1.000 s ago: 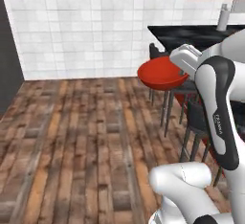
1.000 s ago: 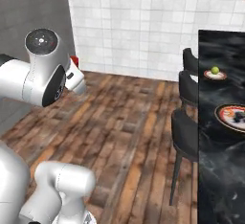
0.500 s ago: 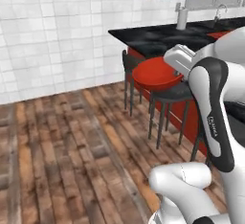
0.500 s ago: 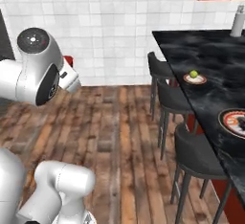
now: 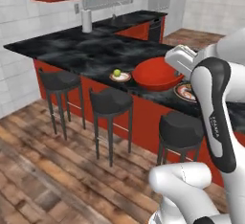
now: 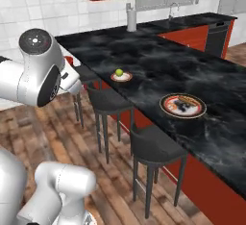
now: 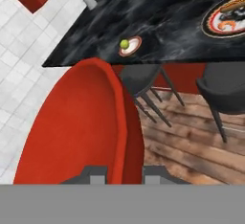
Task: Take the smaller bowl and place it next to the appetizer plate on the dining counter , and place the larger bowl next to the plate with cooked food.
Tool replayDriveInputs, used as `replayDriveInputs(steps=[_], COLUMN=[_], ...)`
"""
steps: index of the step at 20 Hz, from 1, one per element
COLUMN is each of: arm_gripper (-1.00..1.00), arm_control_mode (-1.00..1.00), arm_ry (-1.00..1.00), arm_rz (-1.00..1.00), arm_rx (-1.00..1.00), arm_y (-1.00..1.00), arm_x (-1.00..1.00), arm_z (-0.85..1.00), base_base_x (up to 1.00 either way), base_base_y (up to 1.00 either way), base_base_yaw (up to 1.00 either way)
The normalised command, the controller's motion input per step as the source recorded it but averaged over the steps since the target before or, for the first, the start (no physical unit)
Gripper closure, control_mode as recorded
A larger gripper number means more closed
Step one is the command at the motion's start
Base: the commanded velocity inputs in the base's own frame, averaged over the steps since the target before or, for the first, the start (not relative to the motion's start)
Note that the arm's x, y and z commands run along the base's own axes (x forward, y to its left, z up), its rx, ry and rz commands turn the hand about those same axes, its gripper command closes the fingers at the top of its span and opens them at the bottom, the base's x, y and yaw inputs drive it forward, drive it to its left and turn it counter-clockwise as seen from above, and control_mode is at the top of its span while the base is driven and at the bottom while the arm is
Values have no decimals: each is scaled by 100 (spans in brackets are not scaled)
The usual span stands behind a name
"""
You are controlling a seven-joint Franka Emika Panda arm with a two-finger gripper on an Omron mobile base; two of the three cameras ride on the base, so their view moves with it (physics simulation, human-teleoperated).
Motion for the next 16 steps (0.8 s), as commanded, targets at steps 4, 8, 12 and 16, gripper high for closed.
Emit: replayDriveInputs(steps=[4,8,12,16], arm_gripper=[100,100,100,100], arm_control_mode=[100,100,100,100], arm_ry=[0,0,0,0], arm_rz=[0,0,0,0], arm_rx=[0,0,0,0], arm_y=[0,0,0,0], arm_x=[0,0,0,0], arm_z=[0,0,0,0], base_base_x=[73,88,100,99], base_base_y=[100,100,100,100], base_base_yaw=[-52,-40,-50,-54])
